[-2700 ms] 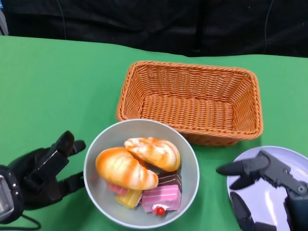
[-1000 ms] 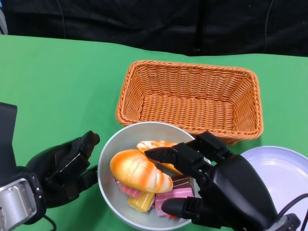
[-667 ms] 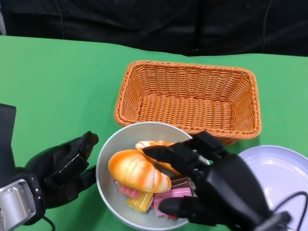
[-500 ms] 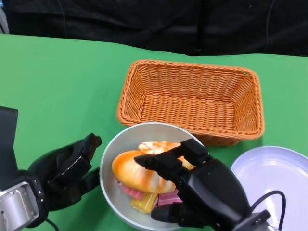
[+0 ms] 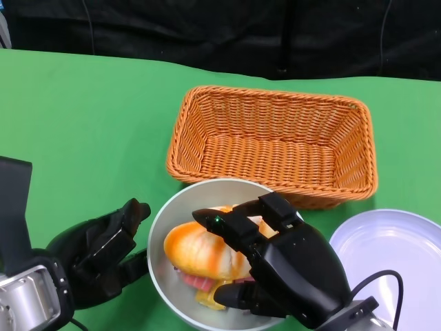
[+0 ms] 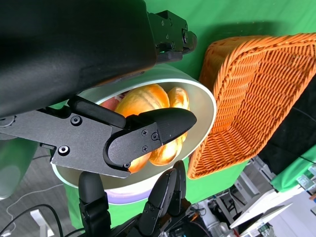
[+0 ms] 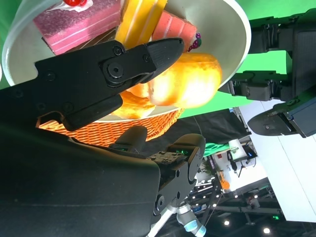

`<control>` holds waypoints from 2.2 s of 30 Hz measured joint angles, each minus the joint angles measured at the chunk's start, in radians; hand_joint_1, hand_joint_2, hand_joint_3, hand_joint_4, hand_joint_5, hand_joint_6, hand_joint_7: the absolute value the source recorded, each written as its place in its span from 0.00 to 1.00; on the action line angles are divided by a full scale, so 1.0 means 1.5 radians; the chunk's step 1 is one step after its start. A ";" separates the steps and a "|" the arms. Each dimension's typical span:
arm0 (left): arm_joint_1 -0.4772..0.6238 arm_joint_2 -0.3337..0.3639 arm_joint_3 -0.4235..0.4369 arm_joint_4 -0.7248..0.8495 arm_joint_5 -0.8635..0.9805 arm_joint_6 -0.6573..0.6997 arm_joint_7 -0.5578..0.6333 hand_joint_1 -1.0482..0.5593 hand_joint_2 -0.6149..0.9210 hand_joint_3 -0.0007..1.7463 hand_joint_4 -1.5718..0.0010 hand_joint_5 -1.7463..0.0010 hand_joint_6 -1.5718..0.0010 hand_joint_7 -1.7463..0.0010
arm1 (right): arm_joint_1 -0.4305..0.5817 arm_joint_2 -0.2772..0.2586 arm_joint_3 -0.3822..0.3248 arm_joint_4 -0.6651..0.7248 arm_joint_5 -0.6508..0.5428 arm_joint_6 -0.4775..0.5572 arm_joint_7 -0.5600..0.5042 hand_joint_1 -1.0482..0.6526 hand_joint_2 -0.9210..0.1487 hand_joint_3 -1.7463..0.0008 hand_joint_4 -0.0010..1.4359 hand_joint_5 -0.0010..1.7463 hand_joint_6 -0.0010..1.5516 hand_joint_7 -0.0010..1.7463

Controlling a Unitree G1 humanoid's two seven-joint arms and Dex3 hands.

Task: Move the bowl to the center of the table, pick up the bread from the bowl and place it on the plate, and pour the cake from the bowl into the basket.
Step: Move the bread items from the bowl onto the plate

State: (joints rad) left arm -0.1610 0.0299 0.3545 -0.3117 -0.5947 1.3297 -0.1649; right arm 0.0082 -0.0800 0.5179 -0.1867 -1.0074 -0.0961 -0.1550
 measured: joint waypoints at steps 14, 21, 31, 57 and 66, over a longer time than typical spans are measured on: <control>-0.001 -0.013 -0.023 0.004 0.000 0.010 0.000 0.29 1.00 0.43 0.96 0.96 1.00 1.00 | 0.009 -0.005 0.000 -0.026 -0.005 0.017 -0.003 0.29 0.03 1.00 0.00 0.49 0.14 0.17; -0.006 -0.018 -0.036 0.018 0.008 0.005 0.011 0.30 1.00 0.43 0.98 0.97 0.99 1.00 | 0.020 -0.028 -0.002 -0.028 -0.005 0.016 -0.009 0.32 0.06 1.00 0.06 0.51 0.21 0.19; -0.005 -0.004 -0.056 0.012 0.017 -0.052 0.013 0.31 1.00 0.38 0.91 0.92 0.89 0.96 | 0.024 -0.047 -0.002 -0.018 -0.013 0.017 -0.012 0.45 0.05 0.99 0.43 0.37 0.50 0.11; 0.048 0.027 -0.110 -0.021 0.066 -0.183 0.025 0.29 1.00 0.35 1.00 0.61 0.81 0.99 | -0.056 -0.031 -0.002 0.152 -0.004 -0.135 -0.388 0.49 0.60 0.16 0.71 1.00 0.50 1.00; 0.054 0.046 -0.108 -0.019 0.064 -0.208 0.009 0.29 1.00 0.38 1.00 0.58 0.83 1.00 | -0.030 -0.046 -0.038 0.000 0.075 -0.182 -0.332 0.48 0.74 0.04 0.72 1.00 0.55 0.93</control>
State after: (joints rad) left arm -0.0805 0.0986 0.1921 -0.3398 -0.4990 1.0178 -0.1515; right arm -0.0372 -0.1490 0.4611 -0.1871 -0.8946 -0.3688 -0.6529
